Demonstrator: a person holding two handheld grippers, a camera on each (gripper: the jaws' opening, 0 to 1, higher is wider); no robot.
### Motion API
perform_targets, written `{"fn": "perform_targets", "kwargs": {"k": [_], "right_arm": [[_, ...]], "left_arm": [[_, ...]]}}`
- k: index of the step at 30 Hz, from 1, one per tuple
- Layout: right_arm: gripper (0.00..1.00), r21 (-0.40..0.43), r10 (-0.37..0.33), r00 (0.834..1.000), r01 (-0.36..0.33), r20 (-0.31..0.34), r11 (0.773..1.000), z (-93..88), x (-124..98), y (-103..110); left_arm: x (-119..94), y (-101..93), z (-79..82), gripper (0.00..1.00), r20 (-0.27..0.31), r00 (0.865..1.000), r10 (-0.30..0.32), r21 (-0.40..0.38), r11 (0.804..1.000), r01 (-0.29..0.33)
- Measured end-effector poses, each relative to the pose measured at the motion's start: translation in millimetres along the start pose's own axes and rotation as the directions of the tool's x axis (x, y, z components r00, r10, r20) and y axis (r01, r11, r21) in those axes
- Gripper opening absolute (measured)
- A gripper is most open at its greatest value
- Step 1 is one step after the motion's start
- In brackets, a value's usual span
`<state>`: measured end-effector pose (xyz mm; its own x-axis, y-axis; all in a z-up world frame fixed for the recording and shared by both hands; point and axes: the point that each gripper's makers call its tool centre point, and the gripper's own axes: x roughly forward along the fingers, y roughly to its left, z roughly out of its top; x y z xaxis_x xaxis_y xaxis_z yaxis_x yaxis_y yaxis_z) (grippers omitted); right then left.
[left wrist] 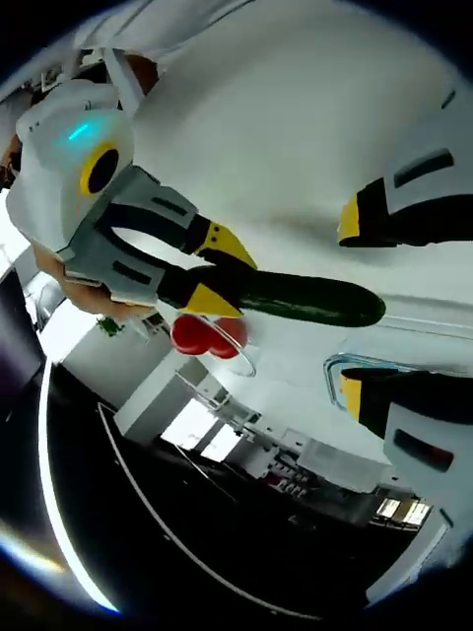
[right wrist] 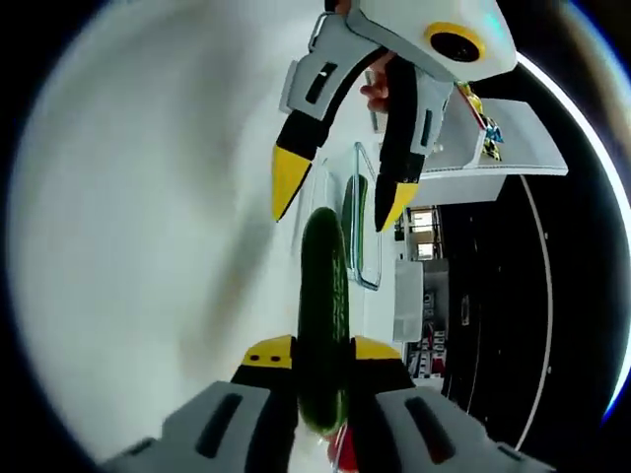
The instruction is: Sort the scattered tomatoes and cucumbers on the table and place them into their respective storage containers
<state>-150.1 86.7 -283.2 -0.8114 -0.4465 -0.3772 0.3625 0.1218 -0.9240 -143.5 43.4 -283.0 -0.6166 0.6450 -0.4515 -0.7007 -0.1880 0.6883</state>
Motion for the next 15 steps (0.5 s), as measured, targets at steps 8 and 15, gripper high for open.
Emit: {"fn": "perform_targets", "kwargs": {"k": [8,15], "right_arm": [[0.17,0.001,-0.014,1.0,0.014,0.025,1.0,13.5,1,-7],[0.17,-0.007,-0.021,0.999,0.021,0.047,1.0,24.0,-1,-10]], "left_arm": [[-2,-3.2,7.0,0.47,0.002,1.0,-0.001,0.066,0.998,0.001],[0,-6.7,8.2,0.47,-0.003,1.0,-0.007,0.106,0.994,0.007]]}}
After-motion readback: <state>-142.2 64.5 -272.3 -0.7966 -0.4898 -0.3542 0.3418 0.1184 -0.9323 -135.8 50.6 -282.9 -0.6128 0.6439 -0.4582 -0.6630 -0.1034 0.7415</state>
